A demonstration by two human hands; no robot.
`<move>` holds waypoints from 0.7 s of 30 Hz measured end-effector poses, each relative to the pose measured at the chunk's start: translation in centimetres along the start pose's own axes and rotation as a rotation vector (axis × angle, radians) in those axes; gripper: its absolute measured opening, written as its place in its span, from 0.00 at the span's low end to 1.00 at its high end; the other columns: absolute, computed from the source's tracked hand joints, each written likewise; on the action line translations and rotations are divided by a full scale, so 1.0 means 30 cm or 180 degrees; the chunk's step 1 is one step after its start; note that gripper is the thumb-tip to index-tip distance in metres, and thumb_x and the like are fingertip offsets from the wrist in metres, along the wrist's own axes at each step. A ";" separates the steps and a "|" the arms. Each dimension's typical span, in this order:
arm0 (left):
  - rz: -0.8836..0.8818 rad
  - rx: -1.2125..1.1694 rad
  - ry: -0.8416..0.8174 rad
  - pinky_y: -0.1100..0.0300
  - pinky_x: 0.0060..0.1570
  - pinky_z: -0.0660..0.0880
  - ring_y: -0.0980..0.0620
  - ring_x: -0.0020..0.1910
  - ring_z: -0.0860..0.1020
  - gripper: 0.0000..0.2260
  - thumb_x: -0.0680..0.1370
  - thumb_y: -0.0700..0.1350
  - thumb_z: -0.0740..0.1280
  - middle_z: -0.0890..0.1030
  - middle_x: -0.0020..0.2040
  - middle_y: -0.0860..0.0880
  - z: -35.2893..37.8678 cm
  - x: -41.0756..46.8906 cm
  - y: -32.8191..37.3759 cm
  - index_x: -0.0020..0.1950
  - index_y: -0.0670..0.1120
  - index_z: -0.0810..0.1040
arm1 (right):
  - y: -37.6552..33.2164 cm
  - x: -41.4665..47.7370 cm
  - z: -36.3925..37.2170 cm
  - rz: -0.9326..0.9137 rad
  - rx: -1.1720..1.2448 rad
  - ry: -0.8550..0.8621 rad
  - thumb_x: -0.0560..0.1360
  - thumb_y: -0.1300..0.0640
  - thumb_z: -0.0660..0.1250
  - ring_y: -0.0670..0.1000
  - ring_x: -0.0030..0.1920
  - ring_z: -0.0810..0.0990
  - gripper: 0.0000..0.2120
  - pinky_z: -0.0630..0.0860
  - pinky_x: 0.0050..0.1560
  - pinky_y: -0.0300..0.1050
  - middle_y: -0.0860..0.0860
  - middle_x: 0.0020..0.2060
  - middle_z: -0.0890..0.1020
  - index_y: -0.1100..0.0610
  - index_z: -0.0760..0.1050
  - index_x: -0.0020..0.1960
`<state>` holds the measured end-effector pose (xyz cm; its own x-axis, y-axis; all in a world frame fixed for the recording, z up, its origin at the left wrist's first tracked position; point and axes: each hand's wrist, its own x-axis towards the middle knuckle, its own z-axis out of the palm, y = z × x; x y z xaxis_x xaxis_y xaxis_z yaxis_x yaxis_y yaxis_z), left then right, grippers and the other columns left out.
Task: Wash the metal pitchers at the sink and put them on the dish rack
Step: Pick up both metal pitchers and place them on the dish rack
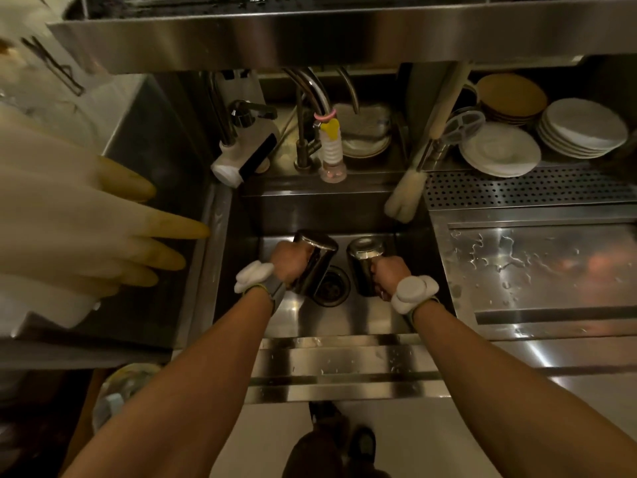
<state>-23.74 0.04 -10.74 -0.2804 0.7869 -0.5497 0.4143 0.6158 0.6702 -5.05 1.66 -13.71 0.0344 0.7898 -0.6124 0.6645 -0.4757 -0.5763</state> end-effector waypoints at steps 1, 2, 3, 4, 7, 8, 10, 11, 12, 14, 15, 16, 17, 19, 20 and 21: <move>0.0030 -0.0011 0.0061 0.49 0.56 0.74 0.35 0.59 0.77 0.18 0.78 0.44 0.59 0.79 0.58 0.33 -0.008 -0.022 0.018 0.57 0.32 0.78 | -0.012 -0.017 -0.014 -0.0044 -0.0066 -0.0081 0.80 0.63 0.53 0.51 0.34 0.66 0.19 0.67 0.43 0.43 0.50 0.31 0.64 0.50 0.58 0.32; 0.0078 -0.0012 0.0099 0.49 0.56 0.74 0.35 0.58 0.77 0.18 0.78 0.45 0.58 0.79 0.57 0.33 -0.013 -0.037 0.038 0.56 0.32 0.78 | -0.027 -0.041 -0.031 -0.0044 0.0014 -0.0131 0.80 0.62 0.53 0.50 0.31 0.65 0.18 0.66 0.38 0.41 0.49 0.31 0.65 0.50 0.60 0.32; 0.0145 -0.0002 0.0144 0.49 0.56 0.75 0.35 0.58 0.77 0.18 0.78 0.45 0.58 0.80 0.57 0.33 -0.018 -0.062 0.059 0.56 0.32 0.78 | -0.038 -0.058 -0.052 -0.0096 0.0058 -0.0145 0.80 0.61 0.53 0.48 0.30 0.65 0.17 0.65 0.35 0.40 0.50 0.31 0.66 0.51 0.61 0.32; 0.0167 -0.0009 0.0162 0.49 0.56 0.75 0.35 0.58 0.77 0.18 0.77 0.45 0.58 0.80 0.56 0.33 -0.024 -0.079 0.071 0.56 0.32 0.79 | -0.043 -0.077 -0.065 -0.0120 0.0243 -0.0100 0.80 0.60 0.54 0.48 0.30 0.66 0.17 0.65 0.33 0.40 0.50 0.30 0.68 0.52 0.63 0.32; 0.0190 -0.0060 0.0344 0.51 0.52 0.74 0.36 0.58 0.77 0.18 0.78 0.45 0.58 0.79 0.57 0.34 -0.036 -0.138 0.108 0.57 0.34 0.79 | -0.062 -0.107 -0.099 0.0046 0.0731 0.0096 0.76 0.56 0.59 0.53 0.29 0.66 0.14 0.63 0.30 0.42 0.55 0.32 0.71 0.55 0.67 0.32; 0.0177 -0.0040 0.0455 0.51 0.51 0.73 0.37 0.58 0.77 0.18 0.78 0.46 0.59 0.79 0.57 0.34 -0.044 -0.168 0.120 0.57 0.34 0.79 | -0.065 -0.127 -0.118 -0.0020 0.0758 0.0108 0.75 0.53 0.61 0.53 0.30 0.66 0.13 0.63 0.30 0.42 0.57 0.35 0.71 0.56 0.67 0.33; 0.0281 -0.0089 0.0593 0.50 0.53 0.73 0.36 0.57 0.77 0.19 0.78 0.47 0.58 0.80 0.56 0.34 -0.065 -0.237 0.143 0.56 0.34 0.79 | -0.084 -0.202 -0.159 -0.0273 0.0721 0.0175 0.74 0.49 0.62 0.55 0.33 0.70 0.12 0.66 0.34 0.44 0.57 0.40 0.74 0.55 0.71 0.36; 0.0386 -0.0097 0.0624 0.49 0.55 0.74 0.36 0.57 0.77 0.19 0.79 0.48 0.58 0.80 0.56 0.34 -0.077 -0.263 0.151 0.55 0.34 0.79 | -0.092 -0.246 -0.181 -0.0474 0.0698 0.0249 0.75 0.48 0.62 0.55 0.36 0.72 0.14 0.67 0.37 0.44 0.55 0.38 0.76 0.56 0.73 0.36; 0.0510 -0.0087 0.0669 0.49 0.56 0.74 0.35 0.57 0.77 0.20 0.79 0.48 0.57 0.80 0.55 0.34 -0.098 -0.314 0.162 0.55 0.34 0.79 | -0.100 -0.318 -0.217 -0.0744 0.0635 0.0362 0.76 0.47 0.62 0.55 0.36 0.74 0.16 0.68 0.39 0.44 0.54 0.35 0.77 0.55 0.73 0.33; 0.0597 -0.0171 0.0794 0.49 0.53 0.74 0.36 0.55 0.78 0.20 0.79 0.49 0.57 0.81 0.54 0.34 -0.132 -0.358 0.200 0.54 0.34 0.79 | -0.117 -0.378 -0.267 -0.1080 0.0644 0.0571 0.76 0.47 0.63 0.54 0.36 0.75 0.18 0.67 0.37 0.43 0.52 0.31 0.76 0.54 0.72 0.31; 0.0677 -0.0222 0.0955 0.50 0.50 0.73 0.37 0.52 0.78 0.20 0.79 0.50 0.56 0.81 0.53 0.35 -0.155 -0.392 0.233 0.52 0.35 0.80 | -0.138 -0.413 -0.298 -0.1224 0.0664 0.0636 0.76 0.48 0.64 0.54 0.36 0.75 0.18 0.67 0.36 0.43 0.52 0.31 0.76 0.55 0.72 0.31; 0.0735 -0.0254 0.1061 0.51 0.47 0.71 0.39 0.49 0.78 0.20 0.80 0.50 0.56 0.81 0.51 0.37 -0.172 -0.431 0.260 0.51 0.36 0.80 | -0.155 -0.453 -0.324 -0.1355 0.0646 0.0668 0.76 0.48 0.64 0.53 0.36 0.74 0.17 0.67 0.35 0.43 0.52 0.31 0.76 0.56 0.72 0.31; 0.0793 -0.0341 0.1172 0.53 0.46 0.69 0.41 0.49 0.77 0.20 0.80 0.50 0.56 0.80 0.51 0.39 -0.189 -0.473 0.287 0.52 0.36 0.79 | -0.179 -0.496 -0.351 -0.1445 0.0613 0.0733 0.76 0.48 0.65 0.53 0.35 0.74 0.17 0.66 0.34 0.42 0.53 0.31 0.75 0.56 0.72 0.31; 0.0963 -0.0592 0.1415 0.52 0.50 0.70 0.41 0.53 0.77 0.20 0.79 0.50 0.57 0.80 0.54 0.39 -0.242 -0.540 0.351 0.56 0.35 0.79 | -0.242 -0.584 -0.404 -0.1759 0.0660 0.0824 0.76 0.48 0.64 0.51 0.33 0.72 0.18 0.65 0.33 0.43 0.51 0.29 0.74 0.56 0.71 0.30; 0.0923 -0.0752 0.1461 0.51 0.53 0.72 0.40 0.55 0.78 0.21 0.78 0.50 0.58 0.81 0.55 0.39 -0.265 -0.548 0.382 0.57 0.35 0.79 | -0.271 -0.591 -0.422 -0.1866 0.0693 0.0868 0.76 0.48 0.64 0.51 0.34 0.72 0.19 0.65 0.34 0.43 0.52 0.30 0.75 0.57 0.73 0.31; 0.0899 -0.0907 0.1512 0.50 0.55 0.73 0.40 0.55 0.78 0.21 0.77 0.51 0.59 0.81 0.55 0.39 -0.295 -0.568 0.402 0.57 0.35 0.79 | -0.299 -0.620 -0.438 -0.1954 0.0751 0.0929 0.76 0.48 0.64 0.52 0.36 0.73 0.19 0.65 0.36 0.44 0.53 0.32 0.76 0.60 0.75 0.33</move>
<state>-21.65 -5.58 11.12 -0.5756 0.8123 -0.0938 0.2996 0.3162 0.9002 -1.83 -3.68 9.95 -0.0737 0.9972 0.0105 0.4501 0.0426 -0.8919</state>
